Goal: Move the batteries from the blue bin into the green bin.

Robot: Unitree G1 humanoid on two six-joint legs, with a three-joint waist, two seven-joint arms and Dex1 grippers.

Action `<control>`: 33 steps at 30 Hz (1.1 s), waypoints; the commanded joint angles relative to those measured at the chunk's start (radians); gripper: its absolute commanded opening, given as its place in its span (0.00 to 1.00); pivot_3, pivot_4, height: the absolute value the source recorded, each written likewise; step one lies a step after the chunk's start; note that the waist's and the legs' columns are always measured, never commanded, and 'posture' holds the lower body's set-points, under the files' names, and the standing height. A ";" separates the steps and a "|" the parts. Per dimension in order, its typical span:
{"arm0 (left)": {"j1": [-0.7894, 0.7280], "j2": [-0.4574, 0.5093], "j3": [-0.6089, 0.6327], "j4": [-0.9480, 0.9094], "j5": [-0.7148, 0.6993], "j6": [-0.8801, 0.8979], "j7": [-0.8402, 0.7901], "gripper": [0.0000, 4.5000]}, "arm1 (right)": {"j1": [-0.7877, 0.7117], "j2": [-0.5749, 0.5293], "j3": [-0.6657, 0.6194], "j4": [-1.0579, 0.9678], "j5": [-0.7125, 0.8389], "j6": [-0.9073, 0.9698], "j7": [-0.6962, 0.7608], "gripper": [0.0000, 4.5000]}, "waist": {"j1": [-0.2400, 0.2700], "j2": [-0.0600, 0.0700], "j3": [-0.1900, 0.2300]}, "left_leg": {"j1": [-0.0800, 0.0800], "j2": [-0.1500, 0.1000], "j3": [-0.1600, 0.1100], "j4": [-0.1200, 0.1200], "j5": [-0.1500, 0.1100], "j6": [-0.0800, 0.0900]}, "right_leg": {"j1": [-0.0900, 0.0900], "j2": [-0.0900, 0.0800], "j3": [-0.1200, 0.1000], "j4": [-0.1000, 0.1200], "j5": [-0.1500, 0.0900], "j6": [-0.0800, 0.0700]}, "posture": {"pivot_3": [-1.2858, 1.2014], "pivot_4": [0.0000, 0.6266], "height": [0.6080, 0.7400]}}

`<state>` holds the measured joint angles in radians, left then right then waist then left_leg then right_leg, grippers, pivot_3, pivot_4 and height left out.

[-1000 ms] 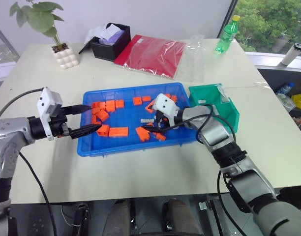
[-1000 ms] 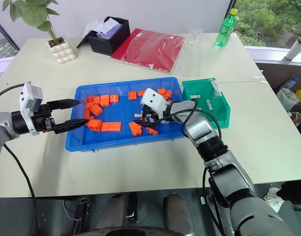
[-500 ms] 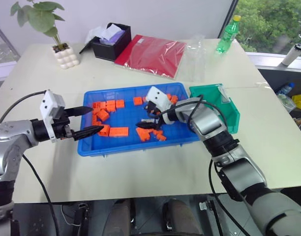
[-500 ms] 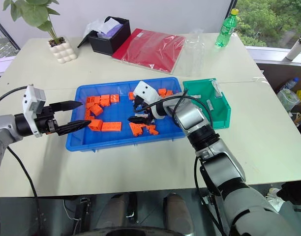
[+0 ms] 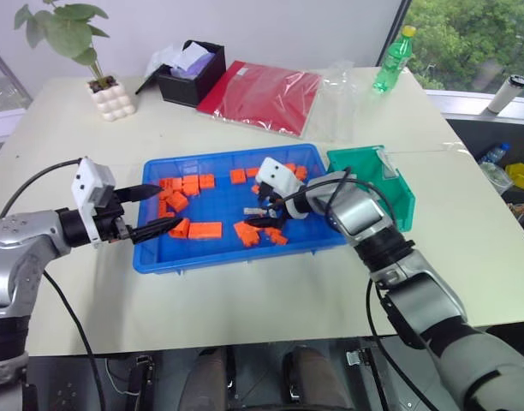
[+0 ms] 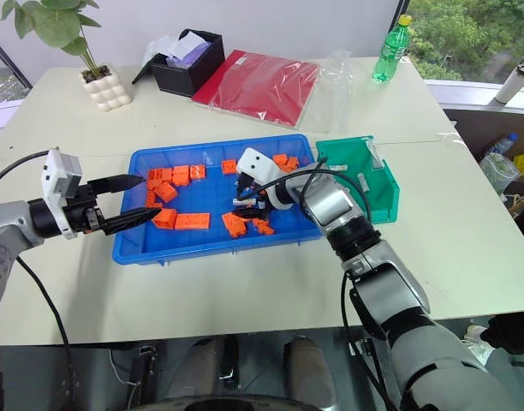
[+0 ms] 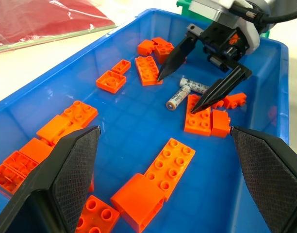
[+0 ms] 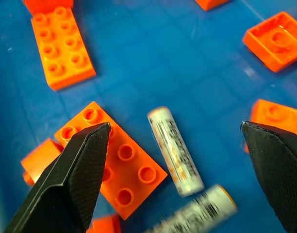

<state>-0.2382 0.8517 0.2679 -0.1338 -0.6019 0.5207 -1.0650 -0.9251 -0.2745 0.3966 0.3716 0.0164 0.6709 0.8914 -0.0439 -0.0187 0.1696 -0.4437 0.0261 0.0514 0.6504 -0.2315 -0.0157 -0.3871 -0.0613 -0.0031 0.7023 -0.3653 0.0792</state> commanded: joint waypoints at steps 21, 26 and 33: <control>-0.007 0.000 0.033 -0.030 -0.020 -0.020 0.024 1.00 | -0.016 -0.030 0.010 -0.020 -0.030 0.043 0.021 0.01 | 0.002 -0.001 -0.001 | 0.001 0.000 0.000 0.000 0.000 0.000 | 0.001 0.000 0.000 0.000 0.000 0.000 | 0.52 0.24 1.00; -0.009 -0.002 0.032 -0.028 -0.020 -0.020 0.025 1.00 | -0.017 -0.029 0.008 -0.007 -0.042 0.021 0.004 0.20 | 0.001 -0.001 -0.001 | 0.000 0.000 0.000 0.000 0.000 0.000 | 0.001 0.000 0.000 0.000 0.000 0.000 | 0.52 0.24 1.00; -0.006 -0.001 0.035 -0.030 -0.020 -0.019 0.028 1.00 | -0.027 -0.016 -0.003 0.001 -0.048 0.013 -0.008 0.72 | 0.000 -0.001 -0.001 | 0.000 0.000 0.000 0.000 0.000 0.000 | 0.000 0.000 0.000 0.000 0.000 0.000 | 0.52 0.24 1.00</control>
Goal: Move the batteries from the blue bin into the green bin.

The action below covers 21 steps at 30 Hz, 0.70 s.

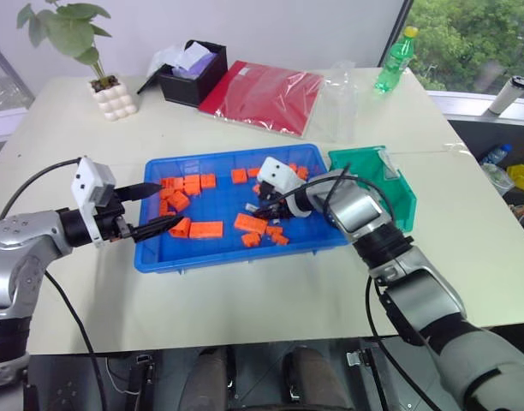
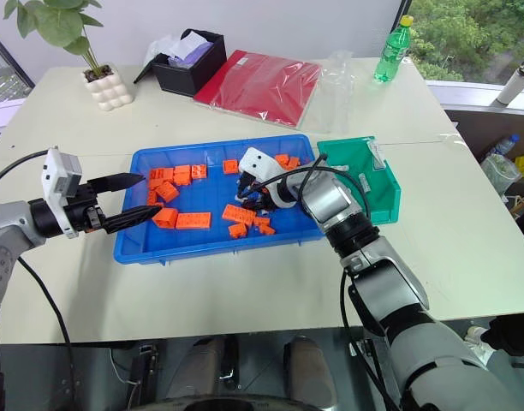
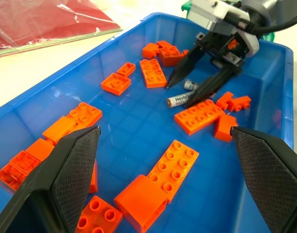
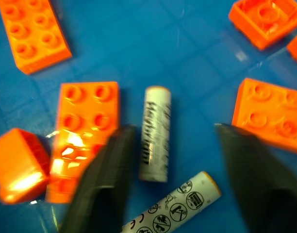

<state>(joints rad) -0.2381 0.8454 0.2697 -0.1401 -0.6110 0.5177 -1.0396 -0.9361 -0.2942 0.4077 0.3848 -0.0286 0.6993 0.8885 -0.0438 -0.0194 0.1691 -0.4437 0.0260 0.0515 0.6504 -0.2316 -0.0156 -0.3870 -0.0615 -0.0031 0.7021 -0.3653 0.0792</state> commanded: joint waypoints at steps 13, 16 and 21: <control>-0.003 0.010 0.039 -0.025 -0.011 -0.017 0.002 1.00 | 0.005 -0.001 0.006 -0.014 -0.013 -0.019 0.016 0.19 | 0.000 0.000 0.000 | 0.000 0.000 0.000 0.000 0.000 0.000 | 0.000 0.000 0.000 0.000 0.000 0.000 | 0.52 0.24 1.00; 0.000 0.015 0.041 -0.026 -0.012 -0.015 -0.002 1.00 | 0.007 -0.001 0.007 -0.020 -0.013 -0.014 0.021 0.01 | 0.000 0.000 0.000 | 0.000 0.000 0.000 0.000 0.000 0.000 | 0.000 0.000 0.000 0.000 0.000 0.000 | 0.52 0.24 1.00; -0.004 0.033 0.039 -0.015 -0.005 -0.020 -0.022 1.00 | 0.006 -0.004 0.000 -0.051 -0.014 0.003 0.013 0.01 | 0.000 0.000 0.000 | 0.000 0.000 0.000 0.000 0.000 0.000 | 0.000 0.000 0.000 0.000 0.000 0.000 | 0.52 0.24 1.00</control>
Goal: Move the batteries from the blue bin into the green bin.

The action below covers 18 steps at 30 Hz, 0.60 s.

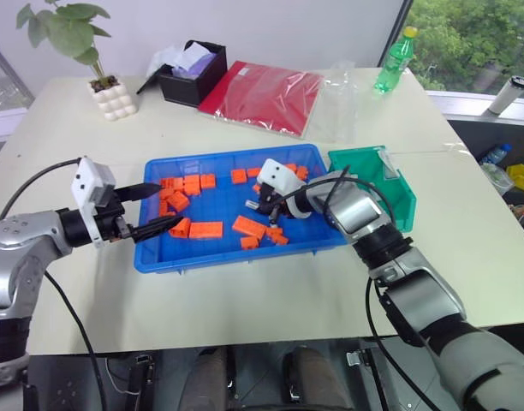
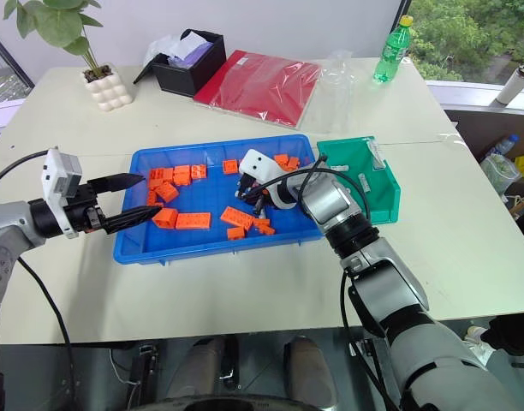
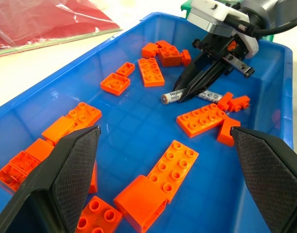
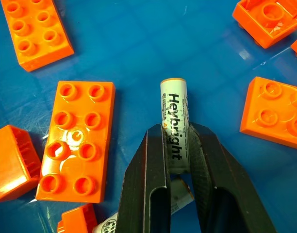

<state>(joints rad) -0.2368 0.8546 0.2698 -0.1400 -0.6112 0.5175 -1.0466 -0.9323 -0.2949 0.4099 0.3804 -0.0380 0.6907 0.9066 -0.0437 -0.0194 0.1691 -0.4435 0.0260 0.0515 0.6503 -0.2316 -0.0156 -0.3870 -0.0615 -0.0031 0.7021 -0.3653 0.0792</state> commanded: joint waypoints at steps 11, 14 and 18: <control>-0.054 -0.012 -0.005 0.029 0.012 -0.053 -0.019 1.00 | -0.063 -0.065 -0.154 -0.284 0.045 0.167 -0.082 0.01 | 0.004 0.000 0.000 | -0.001 0.000 0.000 0.000 0.000 0.000 | 0.000 0.000 0.000 0.000 0.000 0.000 | 0.52 0.24 1.00; -0.074 -0.025 -0.021 0.047 0.021 -0.064 -0.023 1.00 | -0.077 -0.114 -0.202 -0.310 0.036 0.184 -0.119 0.01 | 0.004 0.000 0.000 | -0.001 0.000 0.000 0.000 0.000 0.000 | 0.000 0.000 0.000 0.000 0.000 0.000 | 0.52 0.24 1.00; -0.109 -0.042 -0.042 0.079 0.035 -0.085 -0.027 1.00 | -0.071 -0.187 -0.259 -0.306 0.025 0.191 -0.176 0.01 | 0.006 0.000 0.000 | -0.001 0.000 0.000 0.000 0.000 0.000 | 0.000 0.000 0.000 -0.001 0.000 0.000 | 0.52 0.24 1.00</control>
<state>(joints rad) -0.3246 0.8138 0.2191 -0.0577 -0.5818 0.4565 -1.0690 -0.9859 -0.4623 0.1940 0.1022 -0.0081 0.8827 0.7555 -0.0374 -0.0193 0.1692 -0.4441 0.0256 0.0518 0.6502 -0.2317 -0.0154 -0.3872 -0.0620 -0.0031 0.7014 -0.3653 0.0793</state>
